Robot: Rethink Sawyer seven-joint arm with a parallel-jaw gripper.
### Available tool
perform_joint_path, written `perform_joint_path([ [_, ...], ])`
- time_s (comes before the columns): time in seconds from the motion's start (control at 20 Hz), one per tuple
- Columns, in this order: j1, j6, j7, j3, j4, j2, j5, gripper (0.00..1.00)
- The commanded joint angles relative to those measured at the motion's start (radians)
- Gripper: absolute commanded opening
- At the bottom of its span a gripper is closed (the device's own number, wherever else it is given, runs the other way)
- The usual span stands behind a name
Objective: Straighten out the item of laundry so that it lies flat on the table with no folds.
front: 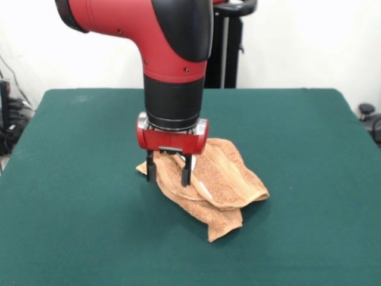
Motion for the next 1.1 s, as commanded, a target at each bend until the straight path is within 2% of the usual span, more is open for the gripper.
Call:
perform_joint_path([
  [0.05, 0.021, -0.052, 0.075, 0.12, 0.045, 0.098, -0.042, 1.0],
  [0.55, 0.029, 0.017, 0.073, 0.105, 0.102, 0.011, -0.038, 1.0],
  [1.1, 0.021, -0.04, 0.072, 0.119, 0.112, 0.021, -0.051, 1.0],
])
